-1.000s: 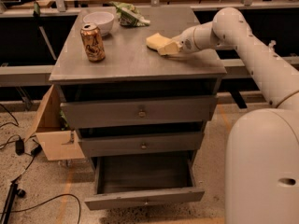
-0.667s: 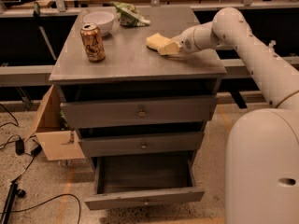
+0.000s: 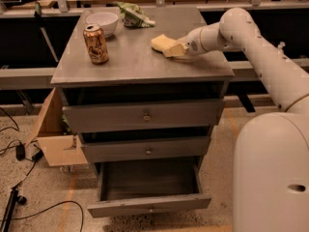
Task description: Place sponge into bottom drawer
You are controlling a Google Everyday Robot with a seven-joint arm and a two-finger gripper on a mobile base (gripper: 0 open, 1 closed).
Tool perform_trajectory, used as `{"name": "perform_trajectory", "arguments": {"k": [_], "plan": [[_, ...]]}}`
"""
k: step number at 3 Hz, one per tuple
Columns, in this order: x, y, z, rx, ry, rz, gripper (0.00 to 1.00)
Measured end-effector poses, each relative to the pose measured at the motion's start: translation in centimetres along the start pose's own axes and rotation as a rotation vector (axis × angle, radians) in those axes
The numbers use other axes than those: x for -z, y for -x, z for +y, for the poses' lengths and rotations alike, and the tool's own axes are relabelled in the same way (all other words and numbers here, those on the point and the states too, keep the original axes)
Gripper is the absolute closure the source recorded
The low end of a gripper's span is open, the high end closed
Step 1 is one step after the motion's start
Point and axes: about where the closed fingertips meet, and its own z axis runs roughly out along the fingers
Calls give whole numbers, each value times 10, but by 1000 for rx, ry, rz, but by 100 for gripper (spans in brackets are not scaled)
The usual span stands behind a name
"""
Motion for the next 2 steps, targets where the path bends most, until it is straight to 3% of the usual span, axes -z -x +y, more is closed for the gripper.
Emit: {"name": "perform_trajectory", "arguments": {"k": [2], "plan": [[1,3,1,7,-2,-6,100]]}}
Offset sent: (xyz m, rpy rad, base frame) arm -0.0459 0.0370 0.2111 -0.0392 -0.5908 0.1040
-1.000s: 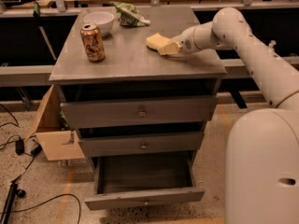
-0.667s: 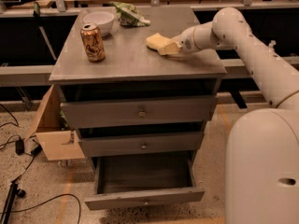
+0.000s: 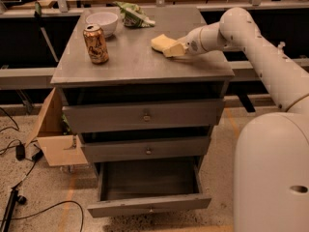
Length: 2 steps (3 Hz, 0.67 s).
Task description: Place sponge into bottom drawer
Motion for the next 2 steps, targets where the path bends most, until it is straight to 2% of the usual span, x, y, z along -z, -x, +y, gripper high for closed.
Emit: {"name": "perform_trajectory", "arguments": {"k": [1,2], "plan": [[31,60,16,147,-45,-122,100],[79,144,48,296,-83,-258,83]]}}
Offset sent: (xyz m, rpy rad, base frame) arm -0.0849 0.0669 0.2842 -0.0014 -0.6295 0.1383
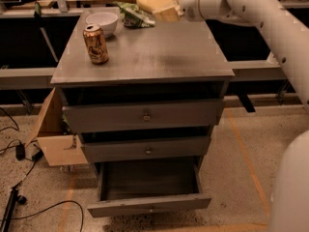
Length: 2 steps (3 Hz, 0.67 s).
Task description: Place sponge into bottom drawer
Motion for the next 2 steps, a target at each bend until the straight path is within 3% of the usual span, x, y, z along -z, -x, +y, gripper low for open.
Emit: {"name": "perform_trajectory", "arguments": {"k": [1,2], "plan": [[8,32,-1,8,-35,-35,59],[16,36,-7,-45,-75,-27,36]]}}
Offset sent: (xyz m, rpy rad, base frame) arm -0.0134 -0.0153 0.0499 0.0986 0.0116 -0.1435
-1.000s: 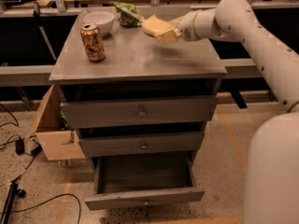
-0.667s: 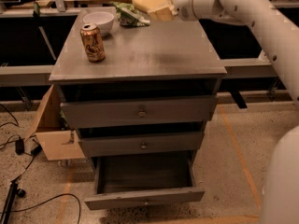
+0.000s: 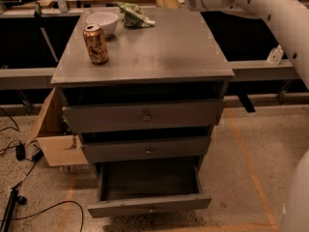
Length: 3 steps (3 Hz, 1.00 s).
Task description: Place sponge into bottom drawer
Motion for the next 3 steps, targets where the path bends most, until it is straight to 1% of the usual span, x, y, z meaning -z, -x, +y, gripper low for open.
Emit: {"name": "perform_trajectory", "arguments": {"k": [1,2,3], "plan": [[-1,-22,-7,-77,-10,51,13],[-11,-62,-8,-165,-3,138,0],[-19,-85,-6,-217,16,201,0]]}}
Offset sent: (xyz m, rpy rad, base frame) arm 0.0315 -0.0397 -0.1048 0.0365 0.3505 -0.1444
